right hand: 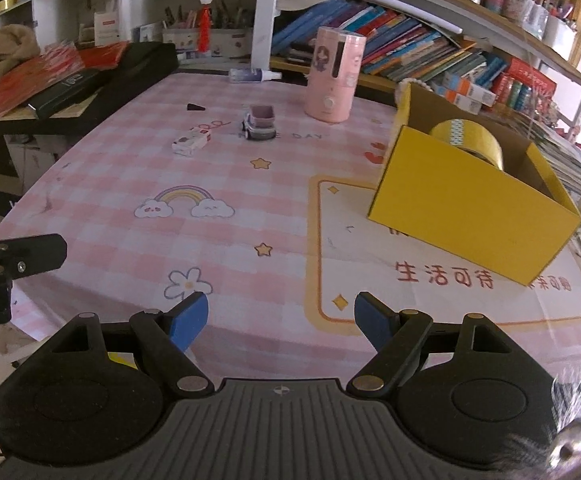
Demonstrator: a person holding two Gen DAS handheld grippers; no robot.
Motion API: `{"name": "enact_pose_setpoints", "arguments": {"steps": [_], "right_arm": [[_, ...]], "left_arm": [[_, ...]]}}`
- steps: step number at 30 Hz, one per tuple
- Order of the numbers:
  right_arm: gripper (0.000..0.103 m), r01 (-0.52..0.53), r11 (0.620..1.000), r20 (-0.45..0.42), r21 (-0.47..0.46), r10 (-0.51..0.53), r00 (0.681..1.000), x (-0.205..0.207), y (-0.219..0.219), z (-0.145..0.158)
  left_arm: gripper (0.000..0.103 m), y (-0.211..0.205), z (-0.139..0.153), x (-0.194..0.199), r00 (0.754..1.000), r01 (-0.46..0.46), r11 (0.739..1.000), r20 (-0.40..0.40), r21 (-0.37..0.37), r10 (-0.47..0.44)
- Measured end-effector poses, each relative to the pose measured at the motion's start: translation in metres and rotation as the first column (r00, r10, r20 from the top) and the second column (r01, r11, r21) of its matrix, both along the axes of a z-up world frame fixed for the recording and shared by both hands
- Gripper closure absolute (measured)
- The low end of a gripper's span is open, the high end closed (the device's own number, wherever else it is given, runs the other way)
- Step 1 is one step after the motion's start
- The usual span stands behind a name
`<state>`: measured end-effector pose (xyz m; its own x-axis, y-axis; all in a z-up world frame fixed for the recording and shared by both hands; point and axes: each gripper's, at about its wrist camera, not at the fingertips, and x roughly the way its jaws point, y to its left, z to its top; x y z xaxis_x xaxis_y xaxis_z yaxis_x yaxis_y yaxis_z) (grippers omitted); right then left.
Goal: Organize objects
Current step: 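Withdraw both grippers from the box and move toward the small items on the table, then grasp the white card box with the left gripper while the right gripper grasps the grey toy car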
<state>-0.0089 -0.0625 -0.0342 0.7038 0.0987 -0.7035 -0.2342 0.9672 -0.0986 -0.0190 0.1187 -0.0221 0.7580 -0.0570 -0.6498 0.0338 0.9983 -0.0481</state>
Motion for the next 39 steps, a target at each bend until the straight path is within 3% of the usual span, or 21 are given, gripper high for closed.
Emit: {"name": "enact_pose_setpoints", "arguments": {"steps": [7, 11, 14, 27, 32, 39], "right_arm": [[0.027, -0.06, 0.998, 0.02, 0.028, 0.059, 0.998, 0.033, 0.011, 0.004], [0.043, -0.078, 0.995, 0.025, 0.055, 0.076, 0.997, 0.058, 0.012, 0.007], [0.048, -0.088, 0.993, 0.025, 0.075, 0.086, 0.996, 0.077, 0.013, 0.008], [0.049, -0.116, 0.988, 0.063, 0.097, 0.111, 0.992, 0.169, 0.022, 0.011], [0.049, -0.128, 0.988, 0.076, 0.087, 0.121, 0.99, 0.208, 0.03, 0.009], [0.047, -0.144, 0.985, 0.049, 0.091, 0.14, 0.989, 0.258, 0.046, -0.002]], "left_arm": [[0.005, 0.006, 0.006, 0.027, 0.999, -0.037, 0.999, 0.024, 0.011, 0.037], [0.006, 0.003, 0.004, 0.047, 0.998, -0.055, 0.997, 0.02, 0.051, 0.054], [0.007, 0.004, 0.003, 0.064, 0.998, -0.058, 0.997, 0.022, 0.047, 0.057], [0.028, 0.001, -0.012, 0.148, 0.999, -0.046, 0.997, -0.001, 0.061, 0.046], [0.03, -0.005, -0.022, 0.185, 0.999, -0.032, 0.997, -0.018, 0.074, 0.034], [0.046, -0.015, -0.047, 0.229, 0.996, 0.007, 0.996, -0.088, 0.092, 0.001]]}}
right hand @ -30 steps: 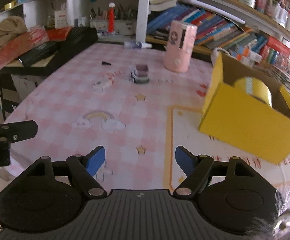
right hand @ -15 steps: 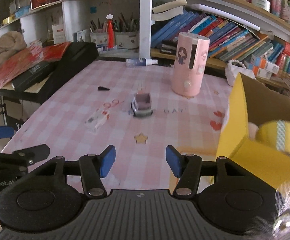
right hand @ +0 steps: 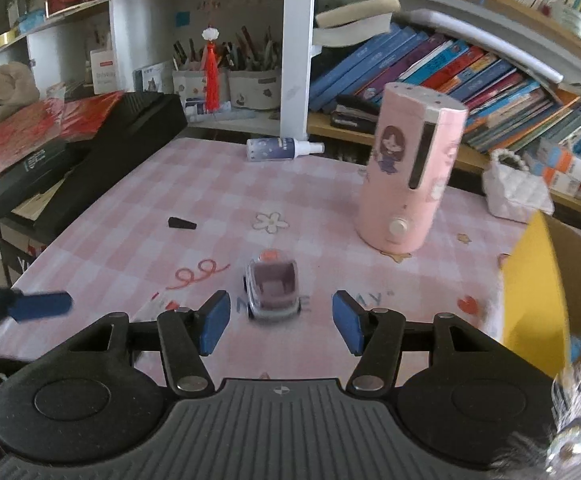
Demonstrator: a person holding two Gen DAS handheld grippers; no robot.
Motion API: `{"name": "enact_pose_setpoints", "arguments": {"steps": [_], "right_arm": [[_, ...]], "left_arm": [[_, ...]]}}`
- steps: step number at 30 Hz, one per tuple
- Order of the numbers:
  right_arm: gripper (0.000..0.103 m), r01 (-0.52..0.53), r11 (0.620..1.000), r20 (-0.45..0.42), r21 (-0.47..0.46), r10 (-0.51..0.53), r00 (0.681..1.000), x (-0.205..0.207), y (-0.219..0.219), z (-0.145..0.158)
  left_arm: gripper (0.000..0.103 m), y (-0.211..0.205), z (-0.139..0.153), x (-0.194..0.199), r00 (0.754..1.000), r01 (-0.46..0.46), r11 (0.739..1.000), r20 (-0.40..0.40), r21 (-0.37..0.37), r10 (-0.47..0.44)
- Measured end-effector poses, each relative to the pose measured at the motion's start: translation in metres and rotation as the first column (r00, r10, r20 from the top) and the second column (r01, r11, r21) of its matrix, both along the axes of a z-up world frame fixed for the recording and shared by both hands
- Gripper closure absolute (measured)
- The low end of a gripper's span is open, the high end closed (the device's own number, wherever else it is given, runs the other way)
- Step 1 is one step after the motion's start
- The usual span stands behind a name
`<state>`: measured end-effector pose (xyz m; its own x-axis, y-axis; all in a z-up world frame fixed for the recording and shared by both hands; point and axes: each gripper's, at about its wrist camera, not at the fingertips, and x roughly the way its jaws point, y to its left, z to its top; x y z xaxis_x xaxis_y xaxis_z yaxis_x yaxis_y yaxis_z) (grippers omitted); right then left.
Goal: Organize objects
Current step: 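Grasp the white card box with the left gripper while the right gripper grasps the grey toy car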
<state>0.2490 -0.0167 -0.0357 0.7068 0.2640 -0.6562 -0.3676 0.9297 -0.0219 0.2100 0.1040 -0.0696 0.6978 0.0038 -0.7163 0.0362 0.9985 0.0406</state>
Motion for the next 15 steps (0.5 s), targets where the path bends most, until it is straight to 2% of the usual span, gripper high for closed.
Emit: {"name": "enact_pose_setpoints", "arguments": {"steps": [2, 4, 8, 10, 15], "right_arm": [[0.046, -0.005, 1.0, -0.019, -0.003, 0.004, 1.0, 0.013, 0.004, -0.006], [0.044, -0.009, 1.0, -0.04, -0.006, 0.008, 0.999, 0.025, 0.008, -0.012], [0.039, -0.035, 0.999, -0.06, -0.024, 0.033, 0.998, 0.043, 0.017, -0.023], [0.039, -0.049, 0.998, -0.066, -0.037, 0.046, 0.997, 0.049, 0.021, -0.028], [0.041, -0.074, 0.996, -0.102, -0.056, 0.068, 0.992, 0.062, 0.027, -0.042]], "left_arm": [[0.05, -0.001, -0.007, 0.008, 1.0, 0.005, 1.0, -0.02, 0.004, -0.005], [0.058, -0.001, -0.013, 0.014, 0.999, 0.006, 1.0, -0.035, 0.003, -0.006], [0.064, 0.002, -0.018, 0.02, 0.999, 0.001, 1.0, -0.039, -0.015, -0.002], [0.075, 0.001, -0.018, 0.022, 0.999, 0.009, 1.0, -0.034, -0.015, -0.01], [0.075, 0.005, -0.016, 0.024, 0.999, 0.011, 0.999, -0.036, -0.032, -0.012]]}}
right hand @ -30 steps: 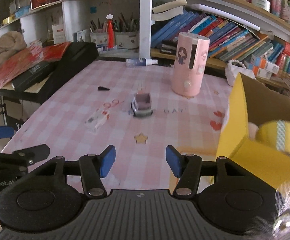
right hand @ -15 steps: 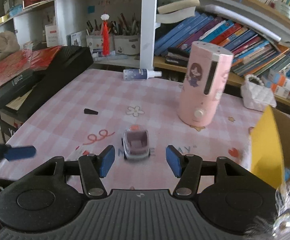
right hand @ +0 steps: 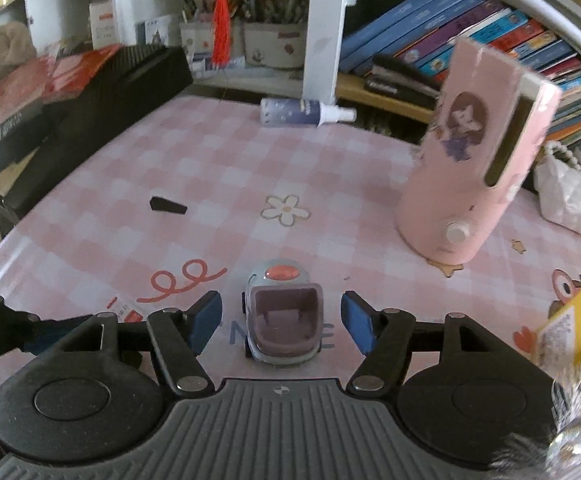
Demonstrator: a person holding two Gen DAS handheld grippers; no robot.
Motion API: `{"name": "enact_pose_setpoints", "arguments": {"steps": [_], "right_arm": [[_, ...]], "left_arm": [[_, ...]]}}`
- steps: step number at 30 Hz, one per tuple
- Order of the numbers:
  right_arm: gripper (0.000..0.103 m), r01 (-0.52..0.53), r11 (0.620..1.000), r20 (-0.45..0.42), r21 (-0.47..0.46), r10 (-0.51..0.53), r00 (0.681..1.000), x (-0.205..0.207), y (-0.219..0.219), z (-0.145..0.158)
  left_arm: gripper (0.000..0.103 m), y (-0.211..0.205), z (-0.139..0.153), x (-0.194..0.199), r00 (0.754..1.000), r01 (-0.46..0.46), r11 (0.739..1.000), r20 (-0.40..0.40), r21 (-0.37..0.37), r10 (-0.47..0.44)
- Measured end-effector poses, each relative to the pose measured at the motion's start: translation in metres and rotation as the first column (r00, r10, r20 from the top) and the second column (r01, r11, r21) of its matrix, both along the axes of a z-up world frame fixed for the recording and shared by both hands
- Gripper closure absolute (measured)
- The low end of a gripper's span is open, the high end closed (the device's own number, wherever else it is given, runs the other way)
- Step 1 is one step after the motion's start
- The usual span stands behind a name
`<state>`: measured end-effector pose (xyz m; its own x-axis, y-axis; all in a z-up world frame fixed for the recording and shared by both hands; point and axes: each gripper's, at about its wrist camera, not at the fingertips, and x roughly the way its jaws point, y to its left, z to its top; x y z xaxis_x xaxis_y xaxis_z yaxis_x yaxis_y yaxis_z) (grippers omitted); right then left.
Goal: Organize objects
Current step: 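Grasp the white card box with the left gripper while the right gripper grasps the grey toy car, then lift the card box and toy car and carry them toward the yellow box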
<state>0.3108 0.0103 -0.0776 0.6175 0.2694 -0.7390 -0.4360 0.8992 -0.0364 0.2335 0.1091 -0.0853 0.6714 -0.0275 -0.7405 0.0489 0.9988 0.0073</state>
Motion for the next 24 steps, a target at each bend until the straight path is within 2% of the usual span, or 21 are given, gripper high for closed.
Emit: {"name": "enact_pose_setpoints", "arguments": {"steps": [2, 6, 9, 15, 24], "right_arm": [[0.043, -0.004, 1.0, -0.018, -0.007, 0.004, 1.0, 0.004, 0.002, -0.006], [0.062, -0.012, 1.0, -0.015, 0.016, 0.012, 1.0, 0.008, 0.001, -0.011], [0.063, -0.014, 1.0, -0.014, 0.013, 0.014, 1.0, 0.008, 0.001, -0.009], [0.063, 0.031, 0.996, -0.005, 0.081, -0.031, 1.0, -0.007, -0.013, 0.009], [0.063, 0.031, 0.994, 0.027, 0.107, -0.034, 0.999, -0.057, -0.037, 0.039]], "left_arm": [[0.076, 0.005, 0.001, -0.001, 1.0, -0.02, 1.0, -0.003, -0.014, 0.02], [0.076, 0.015, 0.008, -0.008, 0.998, -0.056, 0.997, -0.004, -0.058, 0.055], [0.076, 0.022, 0.015, -0.015, 0.997, -0.073, 0.994, 0.003, -0.085, 0.073], [0.076, 0.032, 0.031, -0.033, 0.995, -0.092, 0.985, 0.021, -0.146, 0.096], [0.076, 0.037, 0.052, -0.075, 0.994, -0.079, 0.975, 0.059, -0.209, 0.093]]}}
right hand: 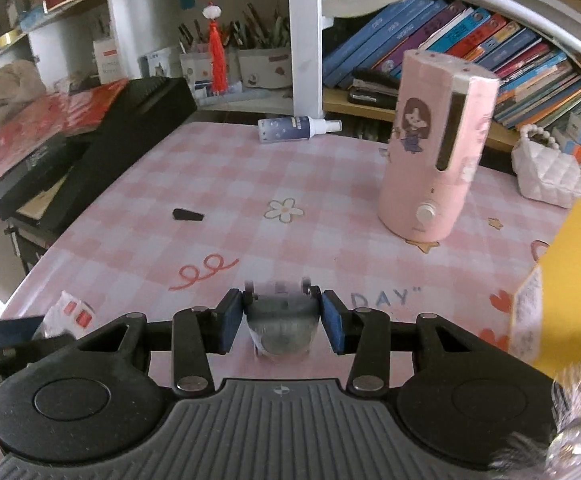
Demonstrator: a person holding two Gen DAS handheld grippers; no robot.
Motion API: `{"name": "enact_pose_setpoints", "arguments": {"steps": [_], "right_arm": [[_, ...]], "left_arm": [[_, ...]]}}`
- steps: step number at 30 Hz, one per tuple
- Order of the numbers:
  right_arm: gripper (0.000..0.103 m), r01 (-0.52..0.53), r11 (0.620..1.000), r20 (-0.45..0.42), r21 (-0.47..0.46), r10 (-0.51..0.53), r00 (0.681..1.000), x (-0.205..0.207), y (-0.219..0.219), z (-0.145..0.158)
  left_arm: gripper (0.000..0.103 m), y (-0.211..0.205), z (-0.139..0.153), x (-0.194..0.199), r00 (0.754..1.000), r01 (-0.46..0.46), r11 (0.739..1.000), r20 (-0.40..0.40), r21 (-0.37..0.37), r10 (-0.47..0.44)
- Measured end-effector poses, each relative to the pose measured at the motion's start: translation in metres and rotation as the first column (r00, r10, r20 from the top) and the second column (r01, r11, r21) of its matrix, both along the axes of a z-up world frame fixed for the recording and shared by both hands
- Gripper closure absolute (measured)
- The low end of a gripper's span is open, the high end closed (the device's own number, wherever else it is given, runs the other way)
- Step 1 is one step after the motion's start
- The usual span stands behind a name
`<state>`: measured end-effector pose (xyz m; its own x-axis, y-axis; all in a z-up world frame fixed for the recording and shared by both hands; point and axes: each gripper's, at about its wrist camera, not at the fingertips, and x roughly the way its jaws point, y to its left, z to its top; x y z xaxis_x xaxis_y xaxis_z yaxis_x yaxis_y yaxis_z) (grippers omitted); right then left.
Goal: Organize objects
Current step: 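Lift the card box and toy car and carry them toward the yellow box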
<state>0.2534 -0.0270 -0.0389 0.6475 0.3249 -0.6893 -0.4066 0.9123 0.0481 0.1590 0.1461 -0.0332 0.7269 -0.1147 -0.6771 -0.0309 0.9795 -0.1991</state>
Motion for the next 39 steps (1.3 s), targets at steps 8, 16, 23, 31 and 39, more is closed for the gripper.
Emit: {"name": "enact_pose_setpoints", "arguments": {"steps": [8, 16, 23, 31, 39], "right_arm": [[0.063, 0.019, 1.0, 0.043, 0.003, -0.019, 0.999, -0.048, -0.013, 0.018], [0.063, 0.033, 0.999, 0.075, 0.022, -0.034, 0.997, -0.087, -0.018, 0.036], [0.063, 0.032, 0.999, 0.087, 0.027, -0.034, 0.996, -0.123, -0.023, 0.047], [0.063, 0.053, 0.998, 0.076, 0.027, -0.055, 0.996, -0.17, -0.032, 0.047], [0.063, 0.081, 0.996, 0.077, 0.033, -0.083, 0.994, -0.208, -0.038, 0.046]], "left_arm": [[0.076, 0.002, 0.012, -0.033, 0.999, -0.008, 1.0, 0.036, -0.017, 0.008], [0.076, 0.004, 0.026, -0.066, 0.997, 0.003, 1.0, 0.078, -0.029, -0.001], [0.076, 0.003, 0.035, -0.095, 0.994, 0.026, 0.999, 0.107, -0.04, -0.022], [0.076, 0.001, 0.041, -0.125, 0.991, 0.045, 0.998, 0.126, -0.038, -0.04], [0.076, -0.007, 0.043, -0.148, 0.987, 0.091, 0.996, 0.132, -0.021, -0.087]]}}
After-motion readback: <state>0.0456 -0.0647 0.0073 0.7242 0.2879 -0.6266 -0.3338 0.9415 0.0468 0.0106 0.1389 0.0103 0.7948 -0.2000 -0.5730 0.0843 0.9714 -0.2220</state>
